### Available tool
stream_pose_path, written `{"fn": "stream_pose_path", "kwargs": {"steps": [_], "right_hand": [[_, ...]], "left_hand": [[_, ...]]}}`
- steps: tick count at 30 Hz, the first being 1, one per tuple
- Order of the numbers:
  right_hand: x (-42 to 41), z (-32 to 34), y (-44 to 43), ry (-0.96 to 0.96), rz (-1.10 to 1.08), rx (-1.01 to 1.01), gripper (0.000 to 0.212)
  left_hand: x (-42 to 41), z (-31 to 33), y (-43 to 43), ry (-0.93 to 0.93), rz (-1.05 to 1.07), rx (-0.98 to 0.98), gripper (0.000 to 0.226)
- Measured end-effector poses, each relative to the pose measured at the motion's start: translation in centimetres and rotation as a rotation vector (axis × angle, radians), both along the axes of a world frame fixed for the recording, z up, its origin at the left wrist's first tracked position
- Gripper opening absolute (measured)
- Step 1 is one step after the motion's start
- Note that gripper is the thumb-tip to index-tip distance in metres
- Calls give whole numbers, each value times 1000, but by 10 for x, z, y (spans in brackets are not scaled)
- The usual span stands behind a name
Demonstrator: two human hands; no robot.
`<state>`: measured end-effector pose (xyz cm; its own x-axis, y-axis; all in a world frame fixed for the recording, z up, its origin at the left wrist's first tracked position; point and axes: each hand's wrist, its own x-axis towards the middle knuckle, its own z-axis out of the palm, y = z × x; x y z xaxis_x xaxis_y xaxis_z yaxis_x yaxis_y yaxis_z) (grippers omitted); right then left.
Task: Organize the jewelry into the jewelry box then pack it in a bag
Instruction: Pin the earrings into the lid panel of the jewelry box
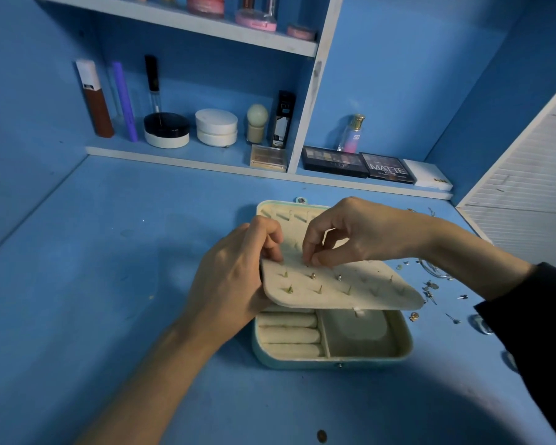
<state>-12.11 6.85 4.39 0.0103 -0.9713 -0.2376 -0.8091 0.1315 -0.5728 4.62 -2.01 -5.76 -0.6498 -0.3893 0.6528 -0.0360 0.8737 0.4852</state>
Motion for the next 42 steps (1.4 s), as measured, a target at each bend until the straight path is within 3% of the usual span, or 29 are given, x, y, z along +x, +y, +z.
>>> {"fn": "stream_pose_path", "kwargs": {"steps": [6,21,26,31,35,39,42], "right_hand": [[1,-3,1,11,-9,-14,10],[7,-7,3,120,5,-55,7],[4,-7,6,81,1,-61,7],[4,3,13,6,-59,-66,15],[-2,10,22,-18,-156,-186,11],[-5,22,29,20,-223,-362,11],[-3,31,33,69,-242,-498,10]], "left_hand": [[-1,2,1,33,1,67,58],[-1,0,1,39,3,81,66],[-1,2,2,45,-23,106,53],[0,4,2,46,-27,127,53],[-2,2,3,46,10,147,68],[-5,7,6,107,37,220,55],[-11,11,6,139,69,260,60]]}}
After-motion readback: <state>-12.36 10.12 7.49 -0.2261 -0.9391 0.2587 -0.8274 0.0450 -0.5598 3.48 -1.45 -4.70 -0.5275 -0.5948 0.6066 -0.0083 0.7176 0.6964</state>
